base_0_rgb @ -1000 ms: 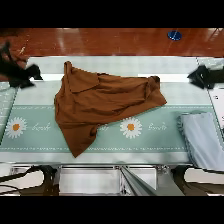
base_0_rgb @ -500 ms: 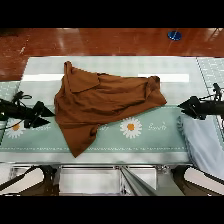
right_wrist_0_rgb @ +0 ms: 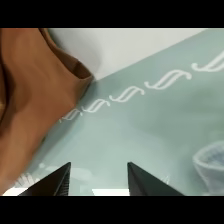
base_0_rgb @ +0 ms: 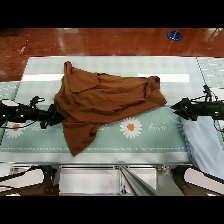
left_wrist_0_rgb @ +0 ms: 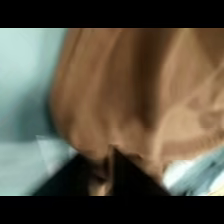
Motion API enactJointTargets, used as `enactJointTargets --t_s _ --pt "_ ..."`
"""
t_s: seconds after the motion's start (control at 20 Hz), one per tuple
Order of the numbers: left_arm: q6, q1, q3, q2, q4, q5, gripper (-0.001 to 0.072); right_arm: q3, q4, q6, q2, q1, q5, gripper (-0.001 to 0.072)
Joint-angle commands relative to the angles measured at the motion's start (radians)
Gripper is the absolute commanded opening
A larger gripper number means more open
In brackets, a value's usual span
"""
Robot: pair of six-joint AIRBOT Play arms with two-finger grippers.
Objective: Fold the shirts.
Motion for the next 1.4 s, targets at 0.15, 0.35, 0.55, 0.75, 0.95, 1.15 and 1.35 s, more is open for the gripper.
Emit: enactJointTargets --t_s 0.15,0.35,0.55,0.75,0.95,1.15,1.35 --pt "0.083 -0.039 0.077 -0.035 -0.069 -0.006 0.0020 0.000 0.147 0.021 -0.085 0.066 -0.124 0.0412" --pt "0.082 -0.040 0.093 -0.035 -0.070 -0.013 0.0020 0.067 0.180 0.022 -0.198 0.136 -0.151 0.0412" --pt "0.082 -0.055 0.093 -0.035 -0.071 -0.012 0.0020 0.220 0.190 0.079 -0.328 0.237 -0.158 0.0396" --pt "0.064 -0.061 0.164 -0.035 -0.070 -0.007 0.0020 0.351 0.177 0.047 -0.371 0.288 -0.087 0.0021" --pt "0.063 -0.063 0.471 0.004 -0.081 -0.119 0.0020 0.610 0.061 0.088 -0.262 0.285 0.052 0.0020" --pt "0.027 -0.063 0.862 0.109 -0.185 -0.131 0.0020 0.967 -0.101 0.156 -0.076 0.285 0.128 0.0020" --pt "-0.041 -0.062 1.232 0.222 -0.008 -0.192 0.0019 1.197 -0.235 0.181 0.127 0.285 0.221 0.0020"
